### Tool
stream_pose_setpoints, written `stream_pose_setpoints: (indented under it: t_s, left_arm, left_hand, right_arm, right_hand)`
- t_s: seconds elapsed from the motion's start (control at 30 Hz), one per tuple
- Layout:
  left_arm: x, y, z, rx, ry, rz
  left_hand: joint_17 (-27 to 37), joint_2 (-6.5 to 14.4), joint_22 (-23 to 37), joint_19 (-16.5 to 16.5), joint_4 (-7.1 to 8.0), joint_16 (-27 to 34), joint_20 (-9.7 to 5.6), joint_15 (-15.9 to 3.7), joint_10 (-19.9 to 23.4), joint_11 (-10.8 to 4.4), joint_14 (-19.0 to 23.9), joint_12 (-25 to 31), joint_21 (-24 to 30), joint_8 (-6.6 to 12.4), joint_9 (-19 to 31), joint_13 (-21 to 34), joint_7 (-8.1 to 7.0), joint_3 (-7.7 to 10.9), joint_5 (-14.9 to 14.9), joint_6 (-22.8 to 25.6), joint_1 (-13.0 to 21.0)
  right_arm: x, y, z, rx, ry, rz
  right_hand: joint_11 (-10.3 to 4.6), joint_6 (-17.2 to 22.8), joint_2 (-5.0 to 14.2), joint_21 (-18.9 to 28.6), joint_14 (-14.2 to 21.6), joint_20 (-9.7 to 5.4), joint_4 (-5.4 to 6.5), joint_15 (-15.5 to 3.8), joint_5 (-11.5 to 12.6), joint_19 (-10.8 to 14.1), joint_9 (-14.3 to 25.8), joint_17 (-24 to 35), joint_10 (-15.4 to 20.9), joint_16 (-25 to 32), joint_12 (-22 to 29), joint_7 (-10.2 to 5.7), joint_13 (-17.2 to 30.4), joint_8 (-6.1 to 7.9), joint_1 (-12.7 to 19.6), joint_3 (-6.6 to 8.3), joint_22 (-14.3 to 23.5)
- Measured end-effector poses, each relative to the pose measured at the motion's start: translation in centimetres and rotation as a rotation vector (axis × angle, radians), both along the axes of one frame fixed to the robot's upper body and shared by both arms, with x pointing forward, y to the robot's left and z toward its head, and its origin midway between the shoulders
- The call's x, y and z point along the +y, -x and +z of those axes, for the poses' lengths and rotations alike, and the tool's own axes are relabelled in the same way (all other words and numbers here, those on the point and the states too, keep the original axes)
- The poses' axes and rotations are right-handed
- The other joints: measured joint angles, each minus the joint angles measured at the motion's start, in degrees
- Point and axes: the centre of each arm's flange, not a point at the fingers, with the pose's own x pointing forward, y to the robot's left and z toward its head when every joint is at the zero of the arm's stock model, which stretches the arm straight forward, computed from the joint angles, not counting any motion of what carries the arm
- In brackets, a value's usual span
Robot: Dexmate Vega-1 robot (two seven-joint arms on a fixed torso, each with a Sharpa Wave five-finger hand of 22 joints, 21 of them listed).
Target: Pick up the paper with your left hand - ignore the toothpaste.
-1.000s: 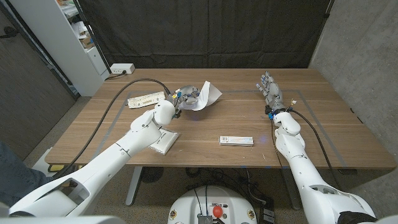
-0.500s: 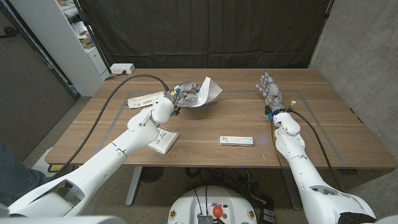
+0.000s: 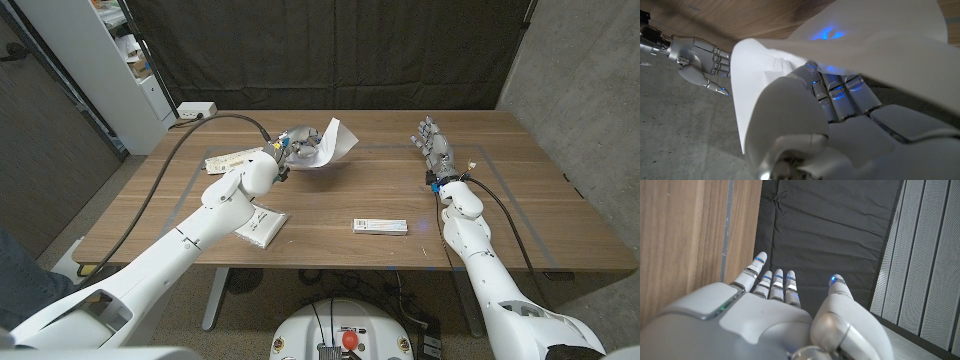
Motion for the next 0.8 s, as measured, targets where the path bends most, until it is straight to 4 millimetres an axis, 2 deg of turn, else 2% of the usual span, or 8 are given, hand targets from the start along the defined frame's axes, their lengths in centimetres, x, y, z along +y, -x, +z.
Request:
stream_pose_setpoints:
  t_s: [0.43,0.8]
  left_arm:
    - [-0.2,1.0,0.6,-0.015,-0.016,-0.004]
    - [-0.7,1.9,1.3,0.005,0.011,-0.098]
  left_hand:
    - [0.27,-0.23,0.00,-0.64,0.00,-0.36,0.21,0.00,0.00,0.00,0.00,0.00,0.44,0.00,0.00,0.00,0.30,0.00,0.00,0.30,-0.23]
    - [0.76,-0.23,0.00,-0.84,0.00,-0.82,0.01,0.00,0.31,-0.11,-0.01,0.00,0.87,0.00,0.17,0.26,0.30,0.00,0.00,0.30,-0.23]
  right_arm:
    - [-0.5,0.9,-0.3,-0.009,-0.004,-0.009]
    - [-1.3,1.5,-0.3,-0.015,-0.005,-0.019]
  right_hand:
    - [0.00,0.00,0.00,0.00,0.00,0.00,0.00,0.00,0.00,0.00,0.00,0.00,0.00,0.00,0.00,0.00,0.00,0.00,0.00,0.00,0.00]
    - [0.00,0.00,0.00,0.00,0.00,0.00,0.00,0.00,0.00,0.00,0.00,0.00,0.00,0.00,0.00,0.00,0.00,0.00,0.00,0.00,0.00]
